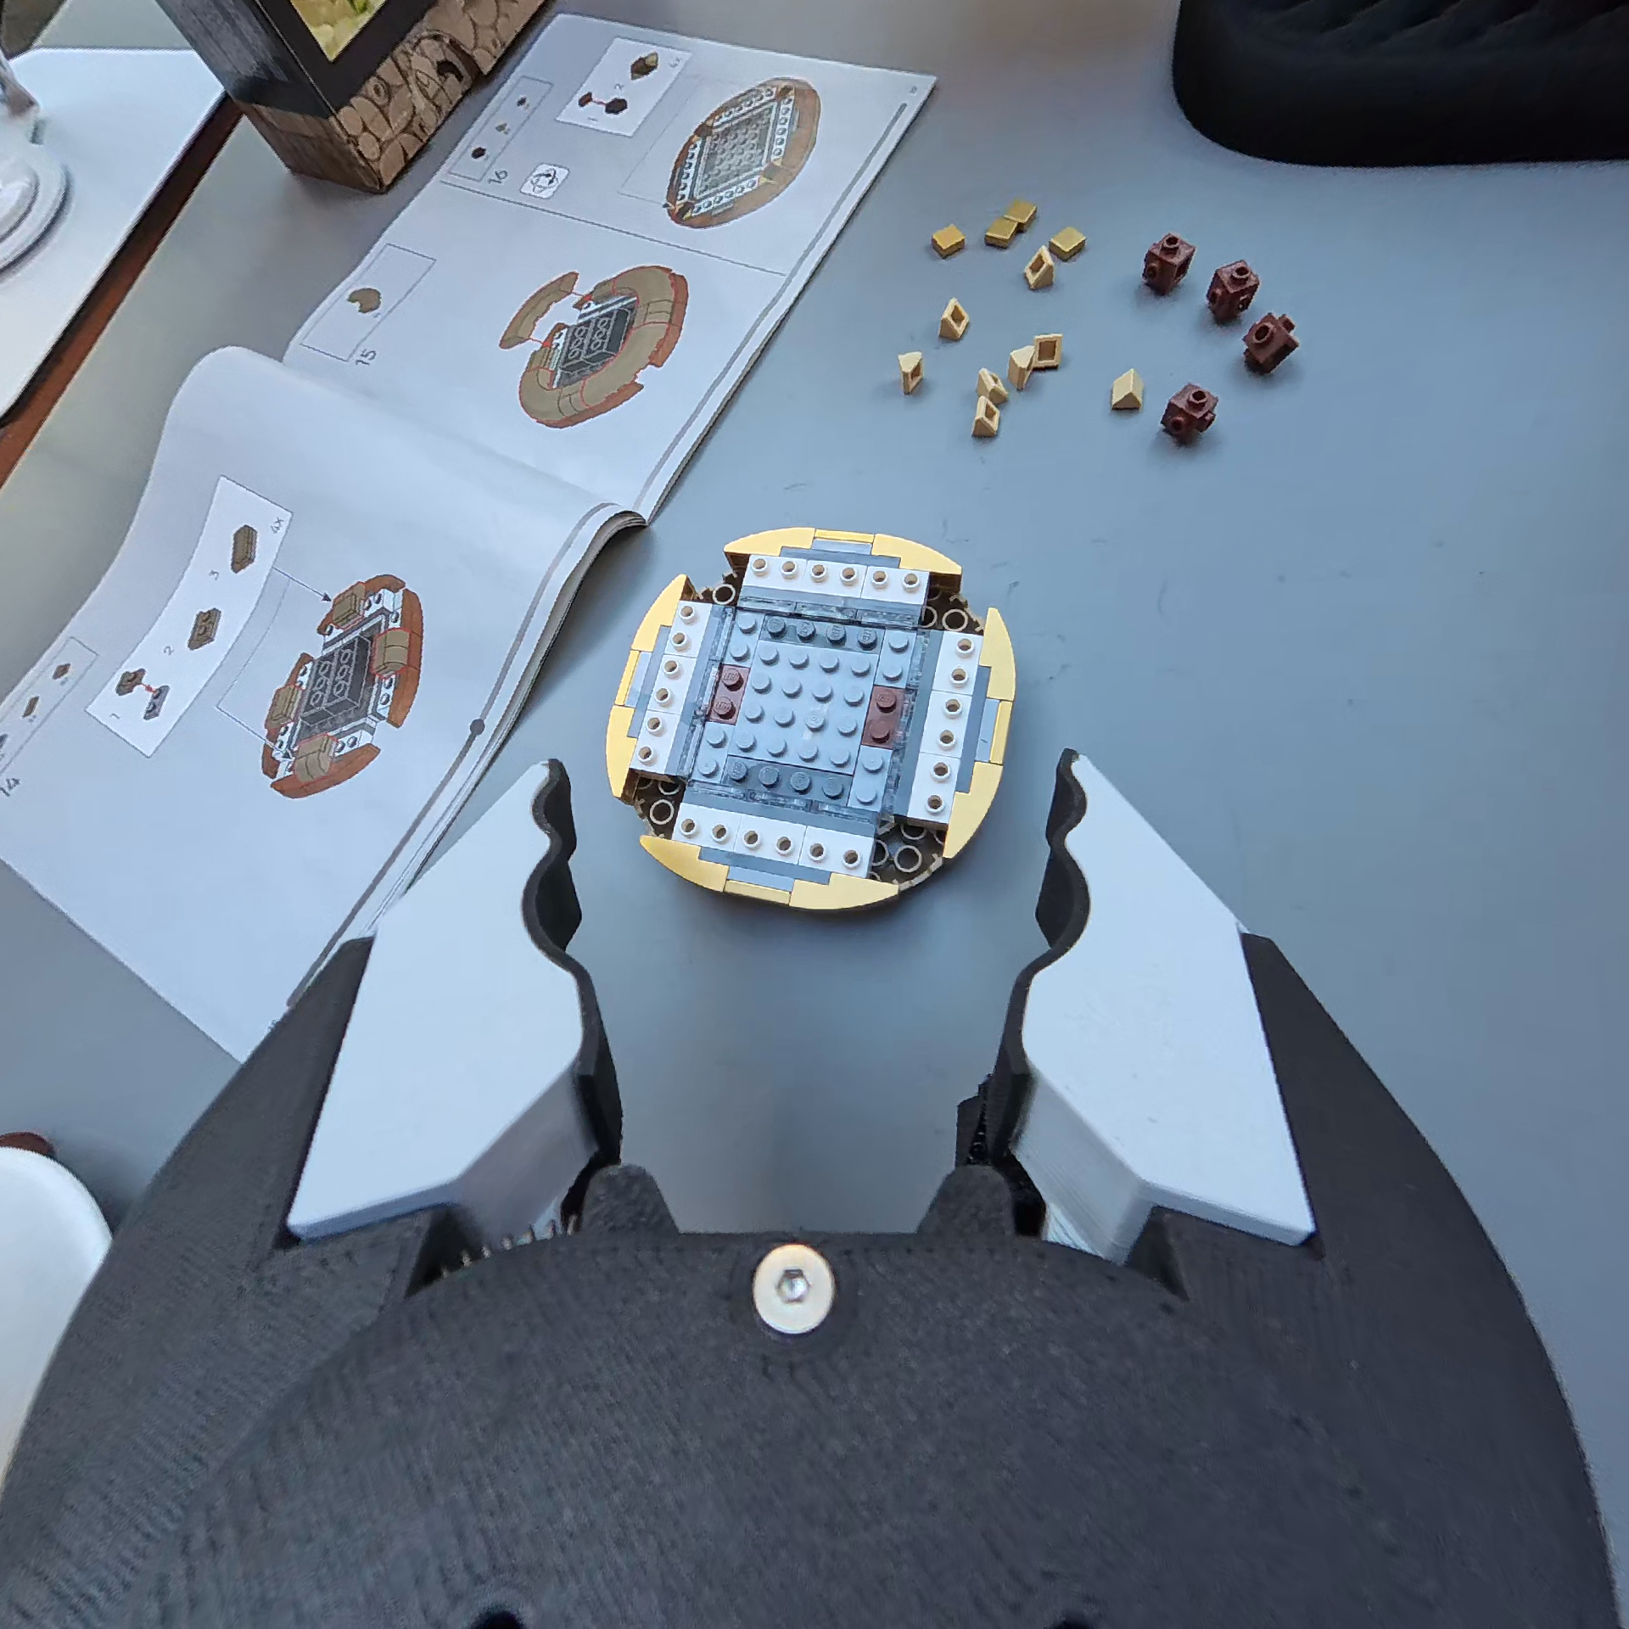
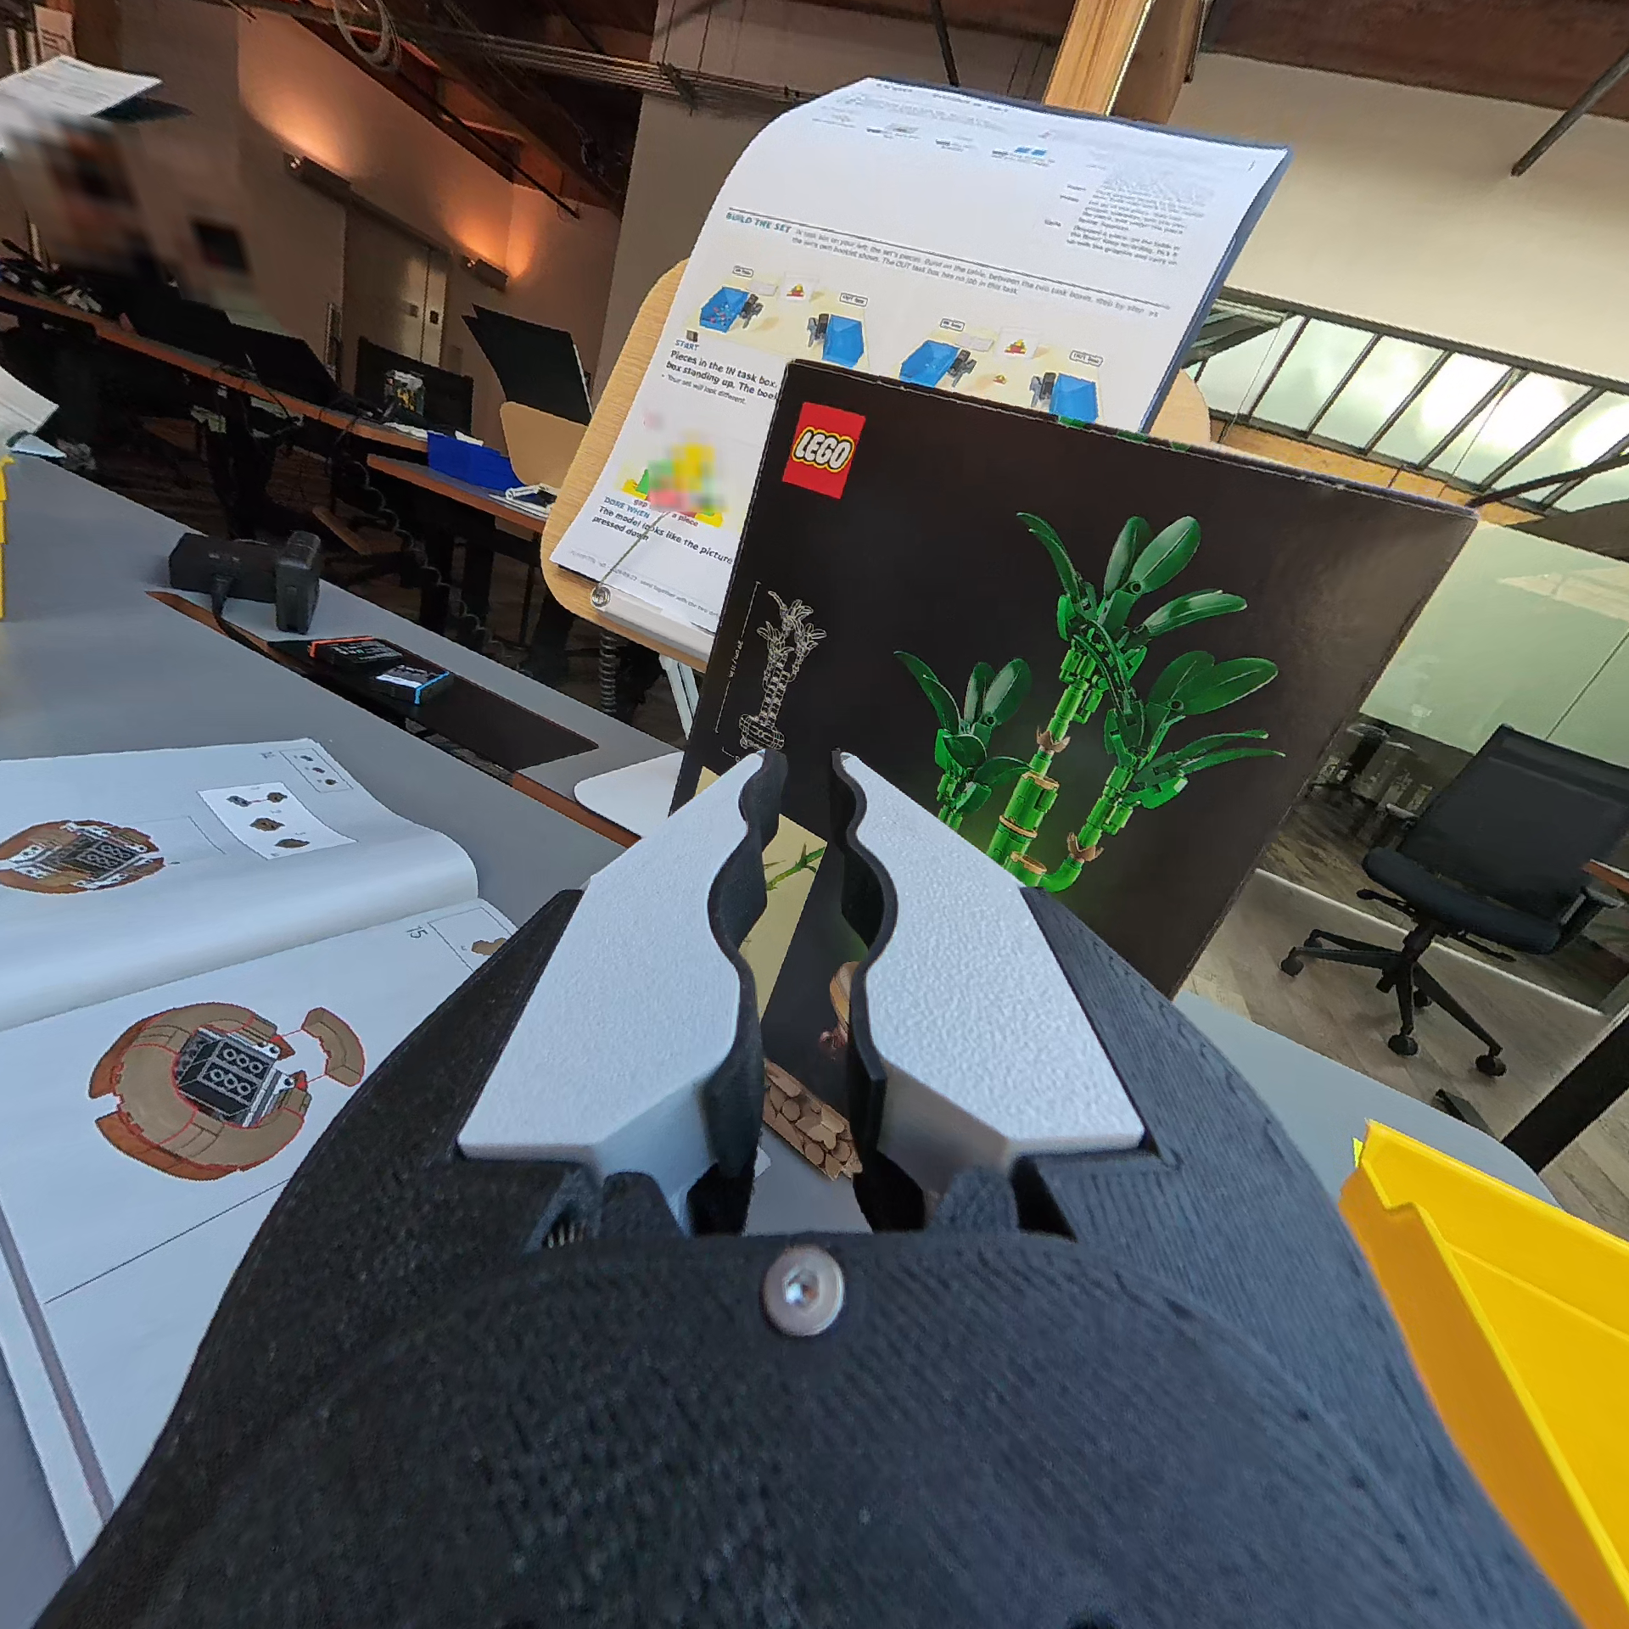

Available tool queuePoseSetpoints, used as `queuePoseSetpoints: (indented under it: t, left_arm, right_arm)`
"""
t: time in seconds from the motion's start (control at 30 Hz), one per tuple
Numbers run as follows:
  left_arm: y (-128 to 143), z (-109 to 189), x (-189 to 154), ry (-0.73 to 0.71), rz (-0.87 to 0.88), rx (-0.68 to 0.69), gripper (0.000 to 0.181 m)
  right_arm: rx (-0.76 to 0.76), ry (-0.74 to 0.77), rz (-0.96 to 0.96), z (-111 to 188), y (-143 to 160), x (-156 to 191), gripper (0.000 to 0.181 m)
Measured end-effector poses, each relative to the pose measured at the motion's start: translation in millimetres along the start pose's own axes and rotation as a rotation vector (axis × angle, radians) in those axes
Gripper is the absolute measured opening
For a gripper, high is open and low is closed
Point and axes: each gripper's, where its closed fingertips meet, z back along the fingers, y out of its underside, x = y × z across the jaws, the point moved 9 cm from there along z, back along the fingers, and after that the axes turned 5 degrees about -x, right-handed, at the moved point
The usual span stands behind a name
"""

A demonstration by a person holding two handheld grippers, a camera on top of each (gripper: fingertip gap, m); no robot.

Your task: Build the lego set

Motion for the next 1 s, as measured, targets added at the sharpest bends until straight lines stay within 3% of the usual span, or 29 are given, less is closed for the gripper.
queuePoseSetpoints:
  t: [0.23,0.37,0.7,0.83,1.0]
  left_arm:
    - [-3.6,-10.6,15.6,0.083,0.03,-0.015,0.124]
    - [-3.6,-16.9,20.7,0.124,0.049,-0.023,0.127]
    - [9.9,-26.1,17.9,0.124,0.028,0.024,0.118]
    - [9.3,-27.6,16.0,0.124,0.014,0.002,0.105]
    - [9.6,-28.5,15.3,0.125,0.015,-0.014,0.105]
  right_arm:
    - [-0.032,-0.047,0.111,1.1,-26.1,18.6,0.01]
    - [-0.012,-0.042,0.154,2.1,-23.6,21.4,0.01]
    - [0.041,-0.038,0.093,-0.2,-1.1,16.2,0.01]
    - [0.058,-0.06,0.108,-3.0,0.6,21.4,0.01]
    - [0.056,-0.164,0.093,-10.2,-9.1,37.1,0.011]
